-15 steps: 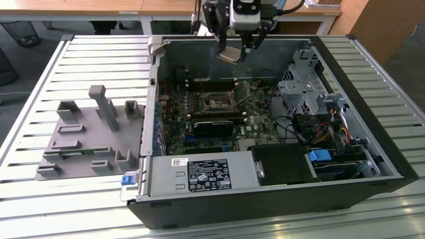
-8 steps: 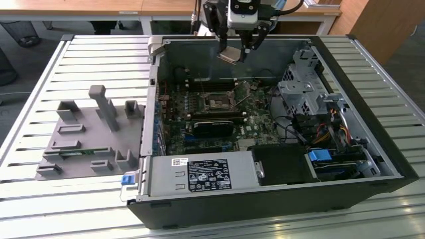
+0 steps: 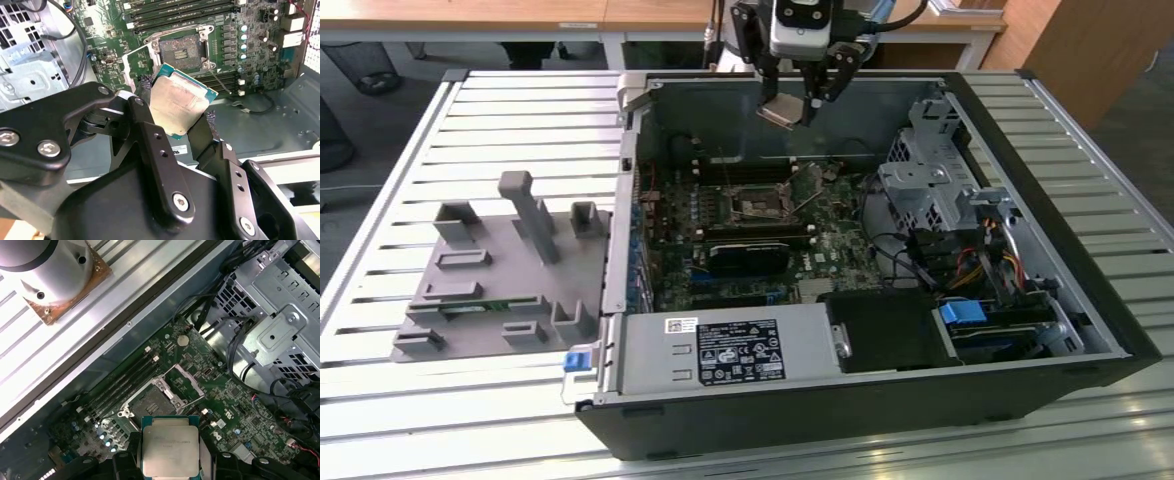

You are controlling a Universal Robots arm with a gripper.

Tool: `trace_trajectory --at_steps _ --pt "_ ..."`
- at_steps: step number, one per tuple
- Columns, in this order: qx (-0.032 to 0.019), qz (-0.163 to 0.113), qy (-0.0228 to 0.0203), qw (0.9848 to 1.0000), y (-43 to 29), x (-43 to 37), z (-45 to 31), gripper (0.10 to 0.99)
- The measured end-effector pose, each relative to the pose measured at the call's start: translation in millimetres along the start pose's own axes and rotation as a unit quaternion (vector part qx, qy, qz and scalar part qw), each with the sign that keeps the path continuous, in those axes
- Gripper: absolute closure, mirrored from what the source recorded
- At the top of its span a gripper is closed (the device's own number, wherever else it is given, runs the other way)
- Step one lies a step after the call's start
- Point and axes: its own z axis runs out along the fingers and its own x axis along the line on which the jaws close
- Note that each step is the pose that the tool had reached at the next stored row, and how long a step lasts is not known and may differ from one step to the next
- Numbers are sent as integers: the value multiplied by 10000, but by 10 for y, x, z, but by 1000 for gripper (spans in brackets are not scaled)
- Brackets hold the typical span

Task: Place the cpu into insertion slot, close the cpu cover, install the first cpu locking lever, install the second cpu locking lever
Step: 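Place the cpu into insertion slot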

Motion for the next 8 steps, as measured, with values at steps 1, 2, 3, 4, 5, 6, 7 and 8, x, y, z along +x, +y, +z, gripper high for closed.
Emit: trace_trajectory --at_steps 1,2,3,4,5,6,7,8 --pt "-1 40 -3 10000 0 0 0 541" --pt "-2 82 -7 10000 0 0 0 541" --pt "-3 133 -12 9999 0 0 0 541" --pt "-4 180 -16 9998 0 0 1 541" --pt "-4 230 -20 9997 0 1 1 541" --pt "-5 284 -25 9996 2 1 1 541" --pt "-7 339 -30 9994 2 2 1 541" --pt "-8 394 -35 9992 3 3 2 541"
